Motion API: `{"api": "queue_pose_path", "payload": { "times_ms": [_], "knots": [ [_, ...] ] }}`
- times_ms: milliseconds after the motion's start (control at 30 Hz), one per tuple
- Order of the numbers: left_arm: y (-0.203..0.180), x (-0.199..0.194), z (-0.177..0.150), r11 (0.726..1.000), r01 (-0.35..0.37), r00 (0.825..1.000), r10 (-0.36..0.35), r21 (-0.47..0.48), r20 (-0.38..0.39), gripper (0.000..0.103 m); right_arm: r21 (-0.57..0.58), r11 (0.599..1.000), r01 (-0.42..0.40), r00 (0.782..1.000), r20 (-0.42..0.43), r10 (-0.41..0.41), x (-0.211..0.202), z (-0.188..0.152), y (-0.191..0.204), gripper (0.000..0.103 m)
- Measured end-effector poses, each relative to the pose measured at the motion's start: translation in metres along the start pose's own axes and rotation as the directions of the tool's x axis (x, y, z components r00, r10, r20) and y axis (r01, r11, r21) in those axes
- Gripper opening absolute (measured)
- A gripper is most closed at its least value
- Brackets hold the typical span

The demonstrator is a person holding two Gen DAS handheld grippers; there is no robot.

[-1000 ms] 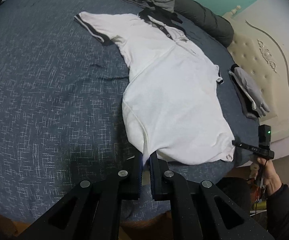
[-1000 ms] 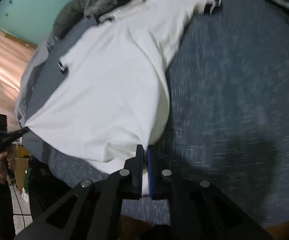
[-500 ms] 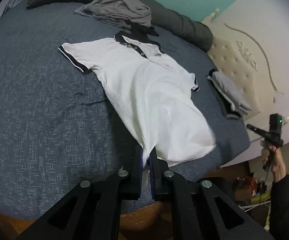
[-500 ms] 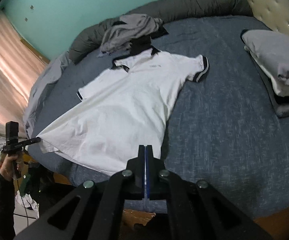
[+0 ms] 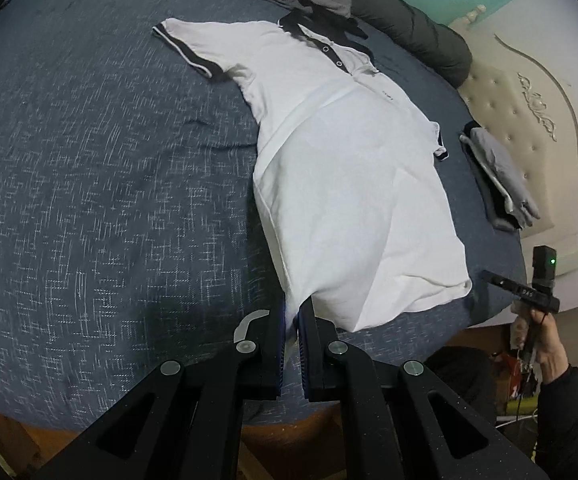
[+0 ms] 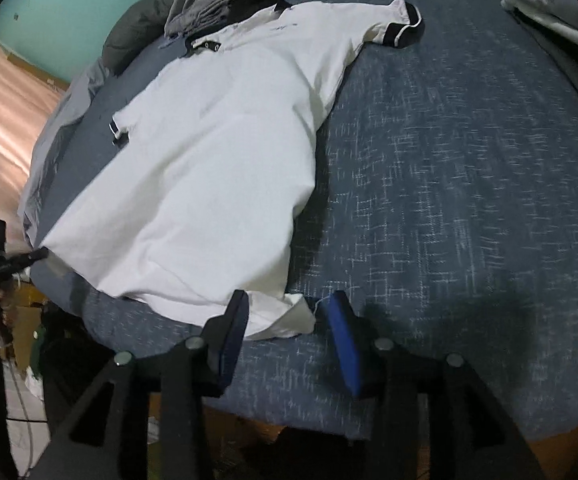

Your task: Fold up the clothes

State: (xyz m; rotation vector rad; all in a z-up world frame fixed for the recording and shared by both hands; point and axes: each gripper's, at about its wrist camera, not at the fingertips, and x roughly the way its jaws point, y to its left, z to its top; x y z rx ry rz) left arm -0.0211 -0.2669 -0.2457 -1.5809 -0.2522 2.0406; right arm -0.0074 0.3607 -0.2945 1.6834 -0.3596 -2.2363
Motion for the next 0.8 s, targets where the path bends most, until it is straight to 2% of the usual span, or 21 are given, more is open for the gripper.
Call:
{"api": "queue_pose_path", "payload": {
  "times_ms": [100, 200, 300, 367, 567, 667, 767, 800],
  "knots": [
    [0.004, 0.003, -0.002, 1.0, -0.002, 1.0, 0.002, -0.007, -0.006, 0.006, -0.005, 1.0, 0.005, 1.0, -0.016, -0.005, 0.011, -0.002, -0.002, 0.042],
    [0.009, 0.007, -0.005, 1.0, -0.004, 1.0, 0.003, -0.014, -0.012, 0.006, 0.008, 1.0, -0.024, 0.999, -0.025, 0.024, 0.018, -0.005, -0.007, 0.04],
    [0.011, 0.009, -0.006, 1.0, -0.004, 1.0, 0.004, -0.018, -0.016, 0.006, 0.019, 0.998, -0.052, 0.998, -0.026, 0.053, 0.02, -0.01, -0.009, 0.01],
    [0.01, 0.009, -0.007, 1.0, -0.003, 1.0, 0.003, -0.018, -0.016, 0.006, 0.045, 0.998, -0.051, 0.999, -0.013, 0.052, 0.017, -0.013, -0.015, 0.004],
    [0.008, 0.009, -0.009, 1.0, 0.004, 1.0, -0.004, -0.016, -0.018, 0.006, 0.129, 0.988, -0.079, 0.997, 0.008, 0.079, 0.002, -0.034, -0.037, 0.003],
    [0.006, 0.011, -0.013, 1.0, 0.015, 1.0, -0.015, -0.01, -0.025, 0.006, 0.227, 0.959, -0.172, 0.985, 0.046, 0.166, -0.005, -0.053, -0.059, 0.003],
    [0.003, 0.014, -0.015, 1.0, 0.025, 0.999, -0.025, -0.002, -0.035, 0.006, 0.271, 0.945, -0.184, 0.983, 0.036, 0.181, 0.0, -0.067, -0.069, 0.003],
    [0.003, 0.014, -0.016, 1.0, 0.027, 0.999, -0.027, 0.0, -0.036, 0.006, 0.267, 0.951, -0.157, 0.987, 0.029, 0.155, 0.001, -0.071, -0.071, 0.003]
  ]
}}
